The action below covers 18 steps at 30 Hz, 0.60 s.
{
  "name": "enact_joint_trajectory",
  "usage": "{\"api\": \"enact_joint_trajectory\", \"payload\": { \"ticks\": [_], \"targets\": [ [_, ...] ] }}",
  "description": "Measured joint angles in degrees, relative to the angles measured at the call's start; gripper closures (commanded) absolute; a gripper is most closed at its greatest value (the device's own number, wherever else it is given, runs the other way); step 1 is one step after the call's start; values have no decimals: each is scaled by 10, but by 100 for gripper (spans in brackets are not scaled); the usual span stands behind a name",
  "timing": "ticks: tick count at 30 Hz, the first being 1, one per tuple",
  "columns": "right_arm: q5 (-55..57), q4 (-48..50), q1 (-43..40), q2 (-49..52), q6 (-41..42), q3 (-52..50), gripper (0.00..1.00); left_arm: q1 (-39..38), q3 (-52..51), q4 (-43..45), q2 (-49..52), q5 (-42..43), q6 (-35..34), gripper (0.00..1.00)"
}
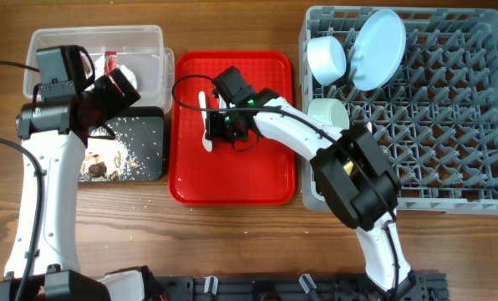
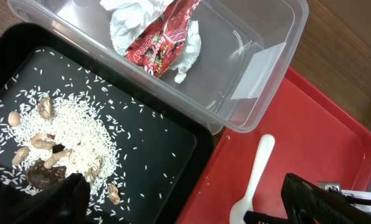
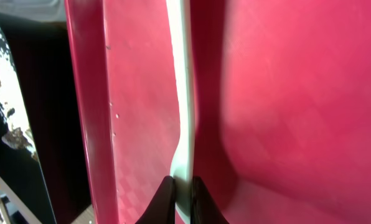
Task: Sort waste into correct bins and load items into the dishwasher rack
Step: 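Carry the white spoon to the rack and release it upright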
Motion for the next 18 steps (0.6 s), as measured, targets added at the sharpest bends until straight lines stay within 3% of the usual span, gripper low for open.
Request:
{"api": "enact_joint_trajectory", "payload": {
  "ticks": [11, 18],
  "targets": [
    [46, -31, -47, -51, -88, -23, 96, 0, 0, 0, 0, 0, 0, 0],
    [87, -75, -135, -199, -146, -33, 96, 0, 0, 0, 0, 0, 0, 0]
  ]
}}
